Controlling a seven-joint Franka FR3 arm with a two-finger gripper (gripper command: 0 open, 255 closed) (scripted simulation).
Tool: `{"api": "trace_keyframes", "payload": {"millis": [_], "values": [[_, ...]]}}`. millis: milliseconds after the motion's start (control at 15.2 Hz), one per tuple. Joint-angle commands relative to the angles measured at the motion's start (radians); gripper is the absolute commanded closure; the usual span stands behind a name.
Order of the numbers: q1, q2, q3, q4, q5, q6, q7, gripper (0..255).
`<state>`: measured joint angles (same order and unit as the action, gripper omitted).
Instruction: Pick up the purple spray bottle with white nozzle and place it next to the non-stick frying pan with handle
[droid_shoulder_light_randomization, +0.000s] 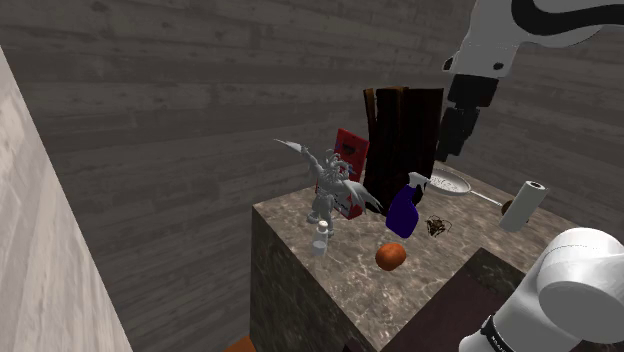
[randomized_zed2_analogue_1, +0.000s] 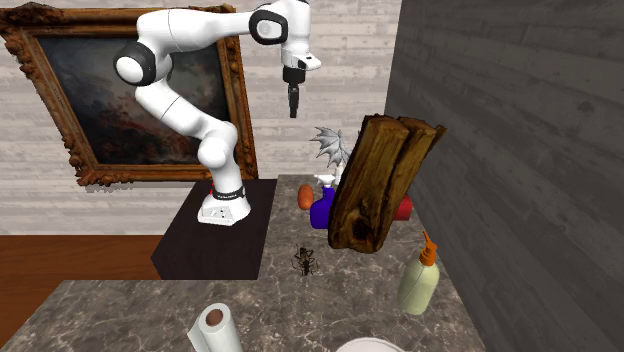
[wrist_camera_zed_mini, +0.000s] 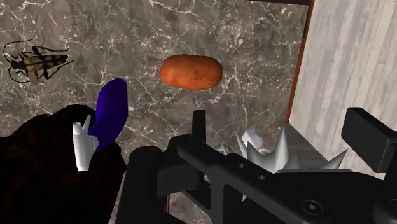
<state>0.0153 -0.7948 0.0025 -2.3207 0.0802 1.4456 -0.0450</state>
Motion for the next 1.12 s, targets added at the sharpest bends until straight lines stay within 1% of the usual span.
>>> {"api": "trace_keyframes", "payload": {"millis": [0, 528, 1056], "values": [[0.0, 0.0, 0.0, 0.0, 0.0, 0.0, 0.0, 0], [-0.05, 0.112, -0.105, -0.083, -0.108, 0.21, -0.128, 0], [-0.093, 0.299, -0.212, -0.085, -0.185, 0.428, -0.244, 0]]}}
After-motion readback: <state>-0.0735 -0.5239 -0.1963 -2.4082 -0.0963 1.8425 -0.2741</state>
